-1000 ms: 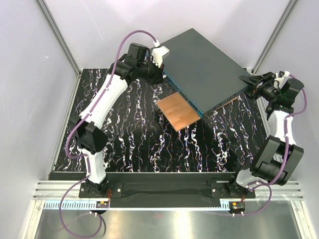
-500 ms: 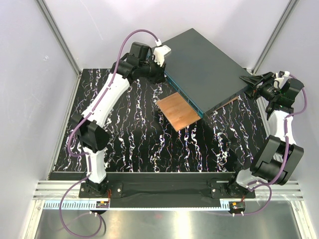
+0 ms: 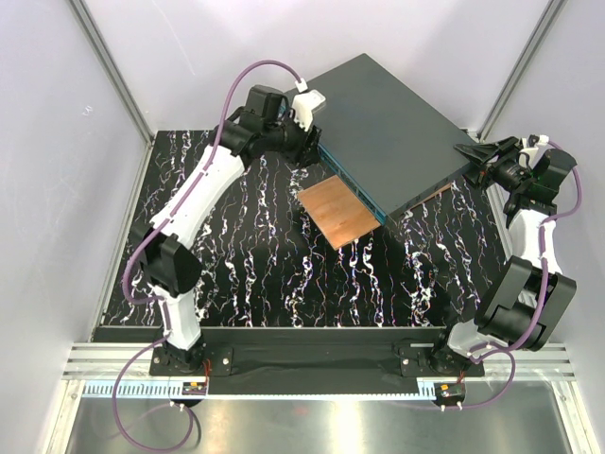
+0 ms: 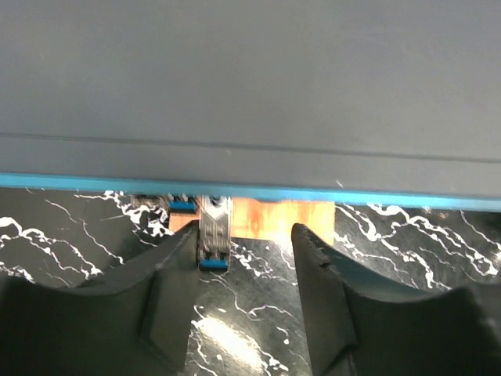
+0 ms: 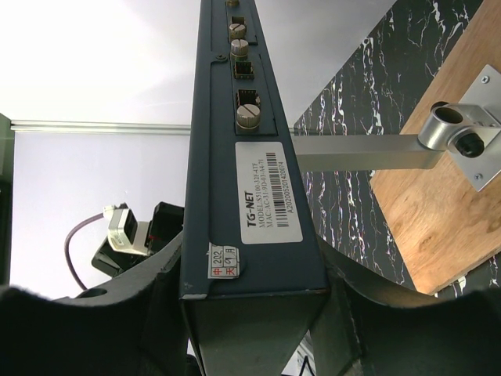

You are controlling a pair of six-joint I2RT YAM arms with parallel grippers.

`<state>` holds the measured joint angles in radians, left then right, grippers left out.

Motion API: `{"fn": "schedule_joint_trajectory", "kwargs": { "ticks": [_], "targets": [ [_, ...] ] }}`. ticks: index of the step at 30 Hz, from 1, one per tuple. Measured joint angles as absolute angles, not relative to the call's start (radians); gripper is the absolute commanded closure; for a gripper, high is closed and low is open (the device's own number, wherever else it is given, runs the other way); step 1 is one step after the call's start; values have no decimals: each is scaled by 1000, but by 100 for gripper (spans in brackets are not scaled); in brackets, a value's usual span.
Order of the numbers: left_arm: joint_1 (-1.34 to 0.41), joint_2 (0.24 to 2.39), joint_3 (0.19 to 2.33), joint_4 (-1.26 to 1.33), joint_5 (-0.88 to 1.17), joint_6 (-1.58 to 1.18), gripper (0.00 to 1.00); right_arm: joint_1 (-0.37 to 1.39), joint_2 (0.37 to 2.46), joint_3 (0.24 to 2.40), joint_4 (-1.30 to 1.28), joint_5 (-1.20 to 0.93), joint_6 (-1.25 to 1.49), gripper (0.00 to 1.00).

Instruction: Insert the plug into the switch port

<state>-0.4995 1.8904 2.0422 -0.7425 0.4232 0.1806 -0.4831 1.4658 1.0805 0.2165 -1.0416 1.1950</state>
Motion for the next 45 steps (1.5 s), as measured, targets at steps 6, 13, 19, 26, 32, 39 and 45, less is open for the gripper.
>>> {"fn": "schedule_joint_trajectory", "kwargs": {
  "ticks": [6,13,19,26,32,39,45],
  "targets": [
    [-481,1782,1907,-709,432,210,51,-483,1468,1081,219,-1042,1195,100],
    [-442,1670,1809,-738,442,240,81,-483,1472,1086,215,-1045,1194,100],
    [-437,1668,1810,-725,442,237,90,-483,1472,1088,211,-1046,1193,100],
    [-437,1732,1850,-688,446,208,94,-483,1476,1096,196,-1049,1185,100],
    [-437,1787,1876,-677,450,181,97,-484,1483,1102,194,-1057,1184,100],
    [-442,1812,1930,-680,453,162,98,-484,1488,1103,194,-1059,1185,100],
    [-452,1834,1954,-685,452,156,99,-484,1488,1105,194,-1060,1184,100]
  ]
}}
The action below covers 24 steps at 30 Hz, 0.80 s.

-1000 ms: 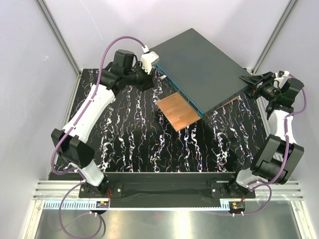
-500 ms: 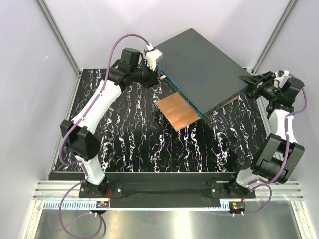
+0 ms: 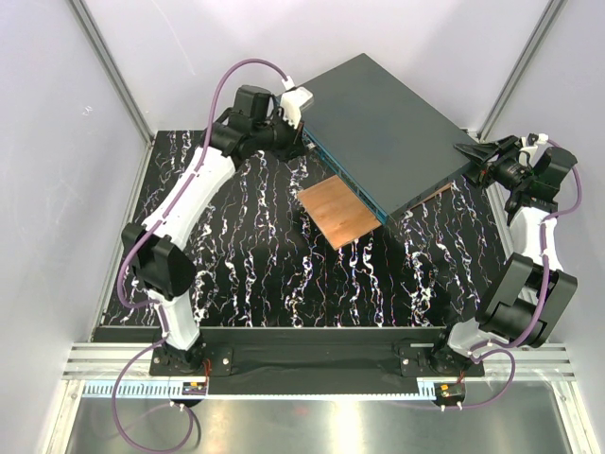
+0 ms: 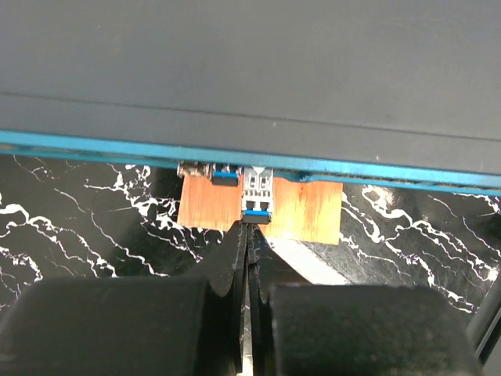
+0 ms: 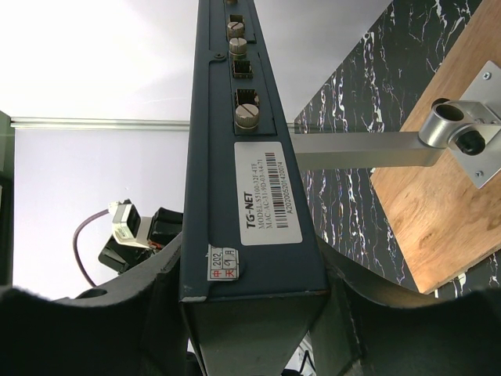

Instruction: Insert the plug into the switch port

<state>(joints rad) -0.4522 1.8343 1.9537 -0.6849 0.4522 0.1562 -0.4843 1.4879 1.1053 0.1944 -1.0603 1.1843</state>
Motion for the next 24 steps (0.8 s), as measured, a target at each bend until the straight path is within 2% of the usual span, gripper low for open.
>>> {"fn": "schedule_joint_trajectory", "kwargs": {
  "ticks": [24],
  "targets": [
    [-483,1889,2015,-668,377,-30,100,-484,1488,1105,197,-1060,1186,100]
  ]
}}
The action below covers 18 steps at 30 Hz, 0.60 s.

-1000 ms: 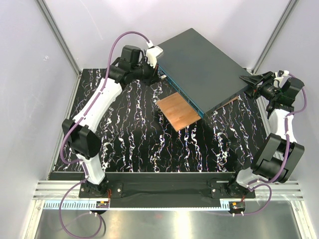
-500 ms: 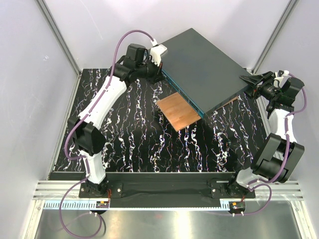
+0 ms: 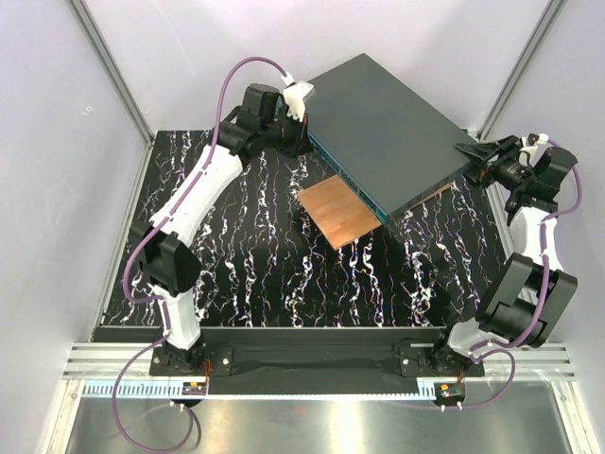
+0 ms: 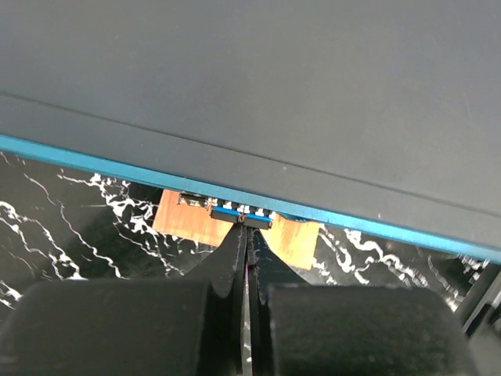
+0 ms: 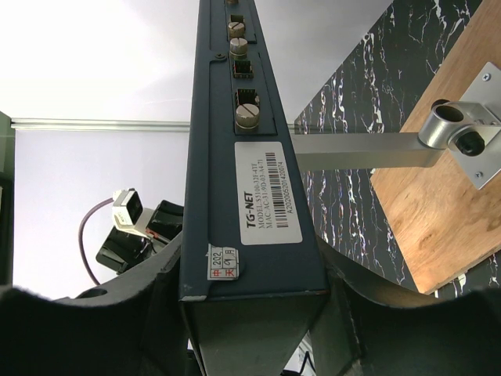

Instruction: Insert the plug into the switch port

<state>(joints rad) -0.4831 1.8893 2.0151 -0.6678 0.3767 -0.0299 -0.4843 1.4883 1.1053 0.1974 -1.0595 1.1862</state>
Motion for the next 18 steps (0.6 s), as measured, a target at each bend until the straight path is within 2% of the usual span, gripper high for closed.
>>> {"fn": "schedule_joint_trajectory", "kwargs": {
  "ticks": [11,16,18],
  "targets": [
    [-499,1886,2009,-662,307,-137,100,-485,1488,1105,198,-1060,1190,100],
    [-496,1835,1910,-585,334,-140,95,-485,1490,1113,187,-1065,1182,100],
    [-482,1798,1844,-544,377,-142,89,-485,1491,1121,171,-1067,1171,92]
  ]
}}
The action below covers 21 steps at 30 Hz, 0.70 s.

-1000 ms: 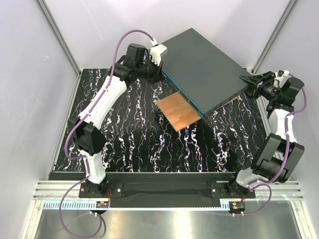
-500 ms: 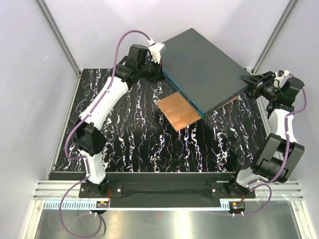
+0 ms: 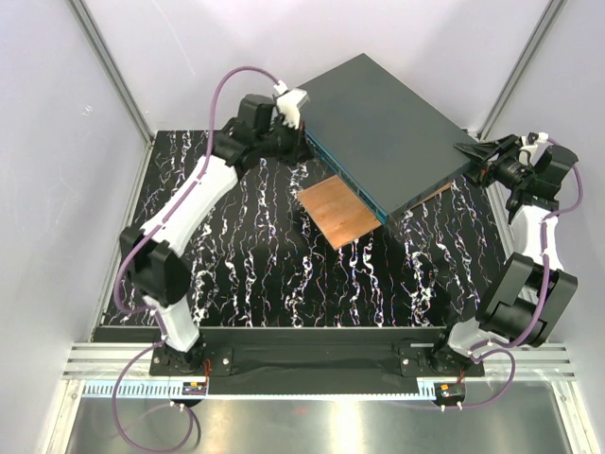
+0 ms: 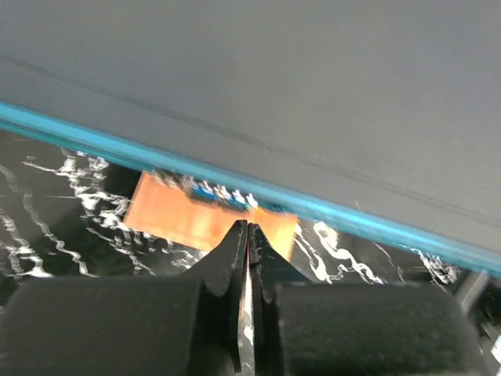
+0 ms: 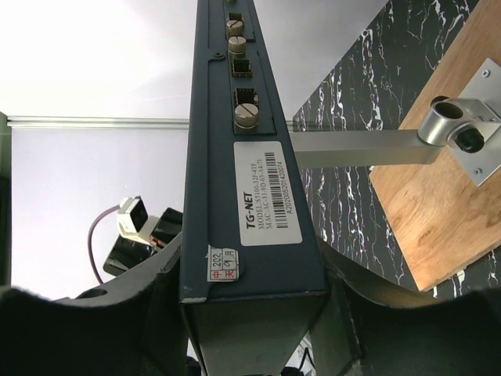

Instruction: Insert the plug into the switch port

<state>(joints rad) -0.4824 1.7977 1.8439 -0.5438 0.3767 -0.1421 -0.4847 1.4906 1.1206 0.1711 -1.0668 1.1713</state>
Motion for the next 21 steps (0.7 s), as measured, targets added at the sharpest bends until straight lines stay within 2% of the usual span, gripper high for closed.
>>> {"fn": "schedule_joint_trajectory", "kwargs": {
  "ticks": [2,3,4,5,6,7,8,9,10,14,17,21],
  "targets": [
    [-461,1748,1776,-523,421,-141,77,-485,1491,1133,142,-1068,1158,86],
    [-439,1717,1742,-521,448,-139,73,-485,1492,1140,125,-1069,1150,79],
    [-410,1684,1709,-521,471,-135,60,-485,1493,1147,112,-1069,1143,75],
    [-375,1648,1676,-520,496,-127,54,-487,1493,1152,101,-1070,1139,71],
    [-337,1613,1647,-524,523,-124,45,-488,1494,1157,88,-1074,1132,61],
    [-296,1581,1624,-528,546,-121,39,-491,1496,1161,75,-1078,1124,56],
    [-253,1550,1604,-531,571,-118,18,-495,1498,1168,60,-1084,1115,48],
    [-207,1523,1588,-537,596,-113,13,-500,1499,1174,40,-1089,1103,41],
    [-174,1504,1577,-548,609,-109,1,-503,1501,1181,22,-1093,1094,25],
    [-41,1430,1522,-605,679,-76,1,-561,1498,1236,-78,-1103,960,7],
    [35,1390,1468,-653,704,-38,1,-638,1477,1254,-171,-1108,846,2],
    [104,1365,1392,-712,705,11,1,-714,1448,1296,-394,-1111,605,0]
  ]
}}
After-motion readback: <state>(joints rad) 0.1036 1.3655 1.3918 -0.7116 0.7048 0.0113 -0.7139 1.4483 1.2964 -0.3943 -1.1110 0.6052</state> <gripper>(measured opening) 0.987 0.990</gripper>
